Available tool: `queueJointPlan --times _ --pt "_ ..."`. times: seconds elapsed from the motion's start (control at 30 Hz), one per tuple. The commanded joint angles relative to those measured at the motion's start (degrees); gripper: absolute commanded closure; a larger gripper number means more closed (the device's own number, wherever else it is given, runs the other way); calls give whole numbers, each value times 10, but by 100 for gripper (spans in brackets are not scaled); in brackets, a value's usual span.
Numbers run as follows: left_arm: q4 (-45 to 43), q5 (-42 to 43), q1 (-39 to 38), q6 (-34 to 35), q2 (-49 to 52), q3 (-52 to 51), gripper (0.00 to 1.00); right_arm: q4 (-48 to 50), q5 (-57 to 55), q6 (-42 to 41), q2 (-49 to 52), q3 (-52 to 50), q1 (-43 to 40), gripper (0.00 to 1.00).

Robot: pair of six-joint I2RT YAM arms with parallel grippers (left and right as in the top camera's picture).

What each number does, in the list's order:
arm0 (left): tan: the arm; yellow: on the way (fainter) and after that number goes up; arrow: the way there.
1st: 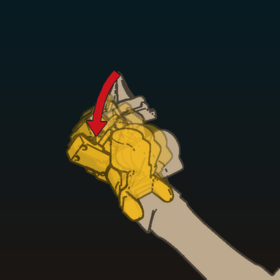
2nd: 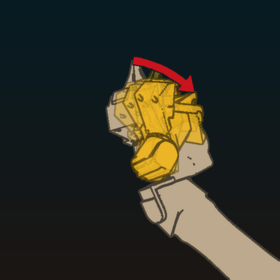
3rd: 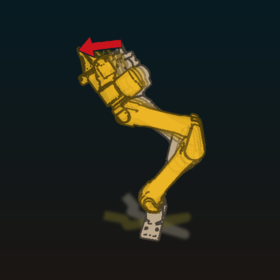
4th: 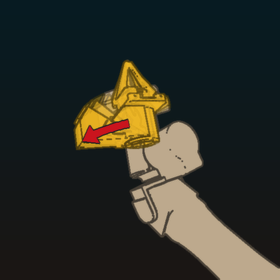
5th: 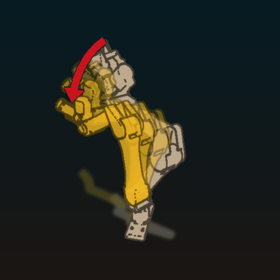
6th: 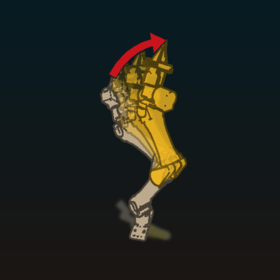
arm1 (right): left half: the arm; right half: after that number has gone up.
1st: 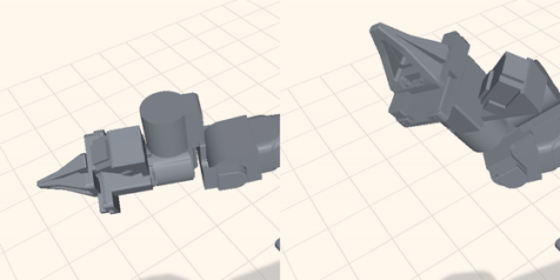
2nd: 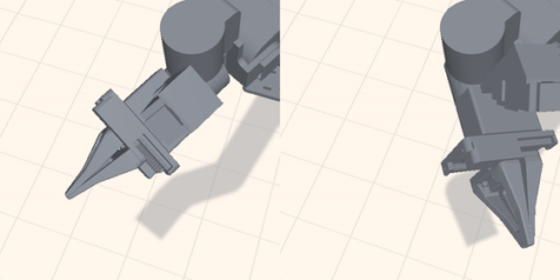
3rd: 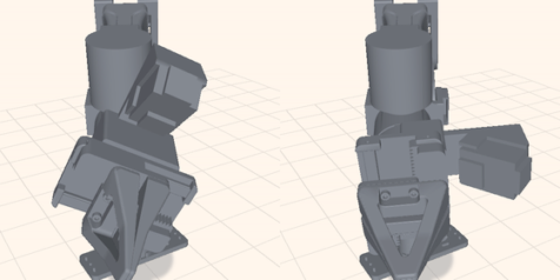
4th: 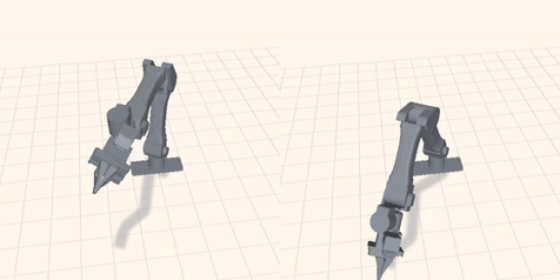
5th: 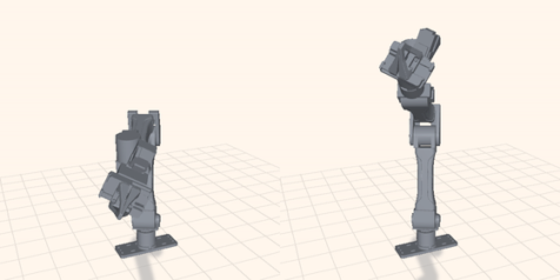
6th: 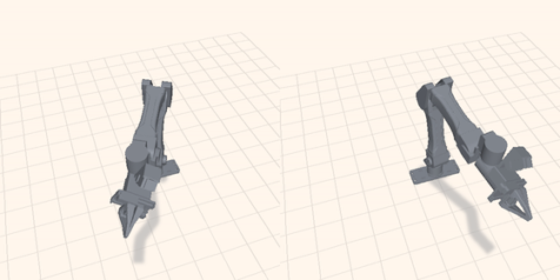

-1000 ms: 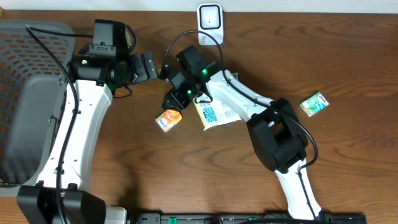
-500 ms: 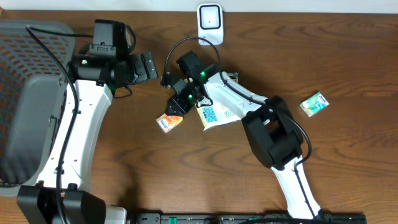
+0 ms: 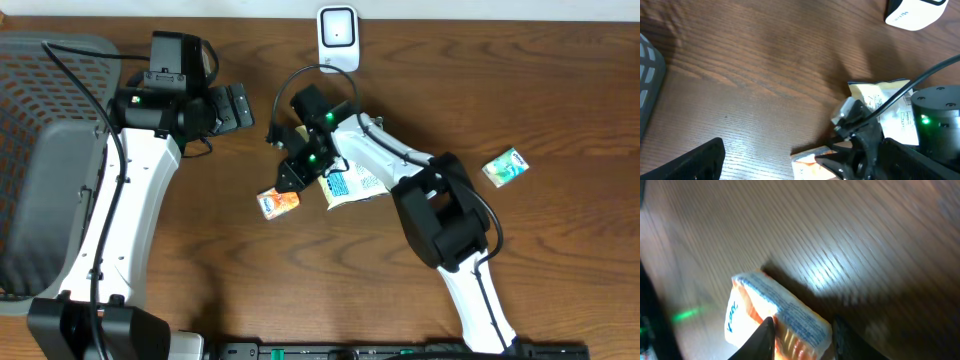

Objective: Scan the item barcode
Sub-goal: 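Grasp the orange Kleenex tissue pack with the right gripper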

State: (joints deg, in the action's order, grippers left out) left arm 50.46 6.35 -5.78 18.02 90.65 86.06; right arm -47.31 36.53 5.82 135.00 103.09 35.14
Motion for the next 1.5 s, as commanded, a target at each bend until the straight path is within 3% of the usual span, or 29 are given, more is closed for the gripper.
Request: queueJointPlan --times 0.0,0.1,0.43,0.63,0.7,1.13,1.47 --pt "1 5 0 -2 4 4 2 -21 18 -11 3 3 -14 69" --pt "1 5 0 -2 4 4 2 -43 17 -10 3 3 -16 61" --pt "1 5 0 -2 4 4 2 -73 -4 20 3 3 -8 56" --pt "1 5 0 -2 4 4 2 -43 -55 5 3 3 14 55" --pt "1 5 0 -2 4 4 2 -16 -82 -16 3 3 19 50" --pt "1 5 0 -2 4 4 2 29 -81 -17 3 3 20 51" --pt "1 5 0 -2 4 4 2 38 -77 -21 21 3 35 44"
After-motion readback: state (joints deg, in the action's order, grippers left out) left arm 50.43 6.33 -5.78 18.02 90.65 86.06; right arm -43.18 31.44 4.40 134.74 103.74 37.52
